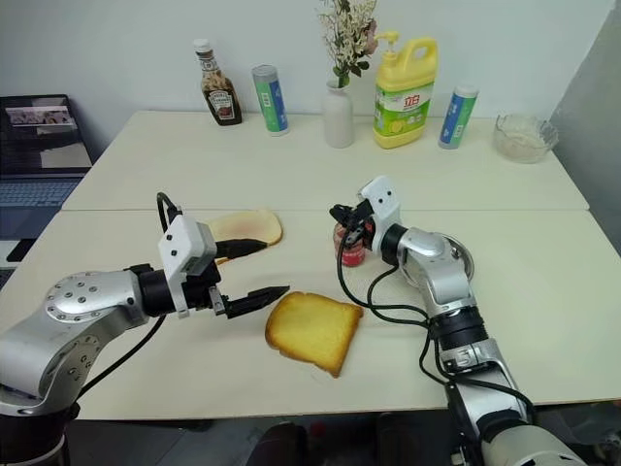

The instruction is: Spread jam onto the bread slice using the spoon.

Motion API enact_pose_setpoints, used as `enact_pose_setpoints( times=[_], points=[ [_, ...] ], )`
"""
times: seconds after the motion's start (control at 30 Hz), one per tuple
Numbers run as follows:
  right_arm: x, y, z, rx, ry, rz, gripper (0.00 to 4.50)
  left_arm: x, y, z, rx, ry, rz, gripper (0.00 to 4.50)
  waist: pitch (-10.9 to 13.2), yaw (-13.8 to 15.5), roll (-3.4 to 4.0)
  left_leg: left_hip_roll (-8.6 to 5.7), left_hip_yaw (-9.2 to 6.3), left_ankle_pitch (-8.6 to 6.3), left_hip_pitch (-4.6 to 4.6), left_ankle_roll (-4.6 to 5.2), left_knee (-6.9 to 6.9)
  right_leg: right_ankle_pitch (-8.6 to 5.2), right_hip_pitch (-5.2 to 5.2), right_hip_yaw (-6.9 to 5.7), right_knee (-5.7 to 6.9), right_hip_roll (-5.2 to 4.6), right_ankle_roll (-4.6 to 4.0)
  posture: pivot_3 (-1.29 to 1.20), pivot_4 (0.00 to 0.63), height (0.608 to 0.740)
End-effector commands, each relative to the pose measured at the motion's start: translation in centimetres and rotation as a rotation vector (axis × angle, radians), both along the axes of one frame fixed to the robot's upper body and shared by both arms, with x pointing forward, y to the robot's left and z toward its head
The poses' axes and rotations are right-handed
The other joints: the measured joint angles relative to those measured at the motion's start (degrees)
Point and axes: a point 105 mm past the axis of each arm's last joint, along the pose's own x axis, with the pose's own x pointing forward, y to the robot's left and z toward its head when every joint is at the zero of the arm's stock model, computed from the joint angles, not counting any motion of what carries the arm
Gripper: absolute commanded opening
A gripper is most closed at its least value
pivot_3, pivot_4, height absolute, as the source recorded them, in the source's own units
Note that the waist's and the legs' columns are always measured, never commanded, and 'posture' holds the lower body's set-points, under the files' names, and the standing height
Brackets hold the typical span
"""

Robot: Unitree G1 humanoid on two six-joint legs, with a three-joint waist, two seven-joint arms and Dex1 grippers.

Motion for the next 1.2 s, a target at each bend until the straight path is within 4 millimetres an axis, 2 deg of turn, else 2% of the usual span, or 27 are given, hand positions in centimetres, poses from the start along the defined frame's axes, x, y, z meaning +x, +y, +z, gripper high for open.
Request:
enact_pose_setpoints(
  times=[0.03, 0.33, 0.83, 1.2],
  points=[
    [0.4, -0.5, 0.3, 0.091, 0.048, -0.044, 0.04, -0.2, -0.3, 0.9, 0.011, -0.053, -0.023, 4.5, 0.0, 0.0, 0.0, 0.0, 0.0, 0.0, 0.0, 0.0, 0.0, 0.0, 0.0, 0.0, 0.0, 0.0, 0.0, 0.0, 0.15, 0.74],
    [1.8, -2.0, 0.3, 0.302, 0.188, -0.162, 0.04, -0.1, -0.3, 0.7, 0.015, -0.059, -0.023, 4.5, 0.0, 0.0, 0.0, 0.0, 0.01, 0.0, -0.01, 0.0, -0.01, 0.0, 0.0, 0.01, 0.0, 0.0, 0.0, 0.0, 0.15, 0.74],
    [1.6, -2.4, 3.9, 0.535, 0.233, -0.167, 0.04, 0.1, -0.7, 0.4, 0.022, -0.065, -0.033, 4.5, 0.0, -0.1, 0.02, 0.0, 0.01, 0.0, -0.04, 0.0, -0.05, 0.0, -0.03, 0.0, -0.03, 0.0, 0.01, 0.0, 0.15, 0.74],
    [2.1, -4.2, 4.1, 0.669, 0.312, -0.239, 0.04, 0.2, -0.7, 0.3, 0.028, -0.068, -0.035, 4.5, 0.0, -0.1, 0.02, 0.0, 0.01, -0.01, -0.04, 0.0, -0.07, 0.0, -0.03, 0.0, -0.06, 0.0, 0.01, 0.0, 0.15, 0.74]
  ],
)
